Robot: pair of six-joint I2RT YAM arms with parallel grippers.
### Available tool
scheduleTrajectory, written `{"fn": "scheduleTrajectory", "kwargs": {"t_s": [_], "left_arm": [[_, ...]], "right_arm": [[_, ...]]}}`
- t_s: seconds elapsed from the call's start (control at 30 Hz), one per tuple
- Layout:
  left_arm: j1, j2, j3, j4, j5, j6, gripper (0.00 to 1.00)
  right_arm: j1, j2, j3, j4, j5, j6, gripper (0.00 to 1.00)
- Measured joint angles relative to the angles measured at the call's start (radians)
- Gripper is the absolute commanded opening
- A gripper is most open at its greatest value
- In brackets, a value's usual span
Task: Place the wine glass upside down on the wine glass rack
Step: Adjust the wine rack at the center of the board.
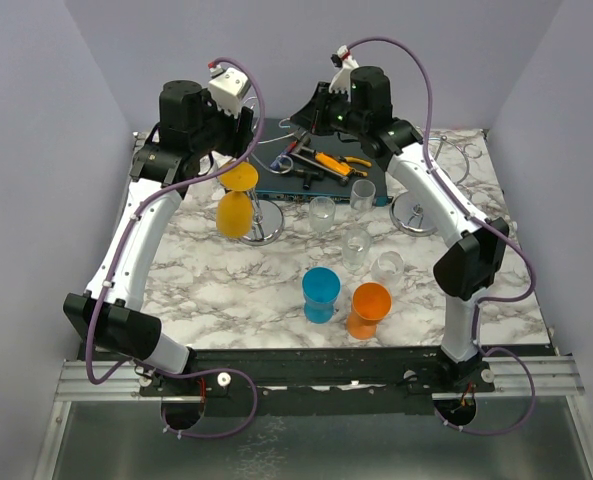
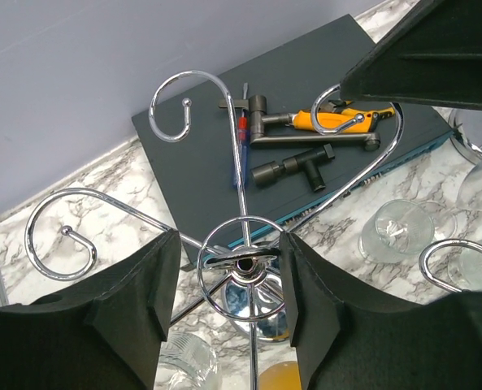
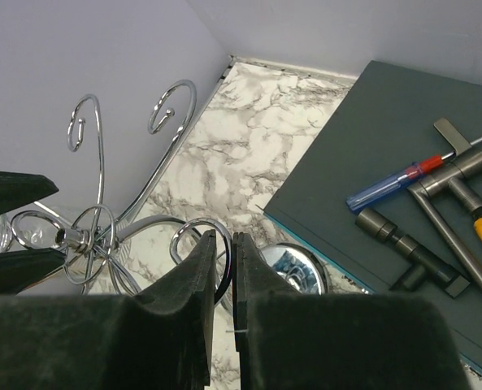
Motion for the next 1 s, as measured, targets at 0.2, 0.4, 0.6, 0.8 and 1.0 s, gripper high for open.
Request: {"fn": "scheduleTrajectory", "kwargs": {"t_s": [0.2,0.4,0.6,0.8,1.0], "left_arm": [[-0.001,0.000,0.000,-0.001,-0.014,0.003,0.53],[-0.001,0.005,0.001,-0.002,-0.019,0.014,0.52],[0.006,0.016,0.001,-0.002,-0.020,0.021,0.52],[0.011,0.029,0.001,-0.002,-0.020,0.035,0.50],[0.011,0.050,0.021,-0.011,-0.021,0.056,0.39]], "right_arm": [[0.002,-0.018,-0.036,0.030,0.002,0.016,0.01],[0.016,-0.041,-0.077,0.064,0.022,0.019,0.01],[0.042,-0.064,-0.104,0.087,0.042,0.029,0.01],[0.066,-0.098,-0.149,0.111,0.060,0.047,0.01],[0.074,-0.116,-0.175,0.123,0.077,0.069,0.00]]}}
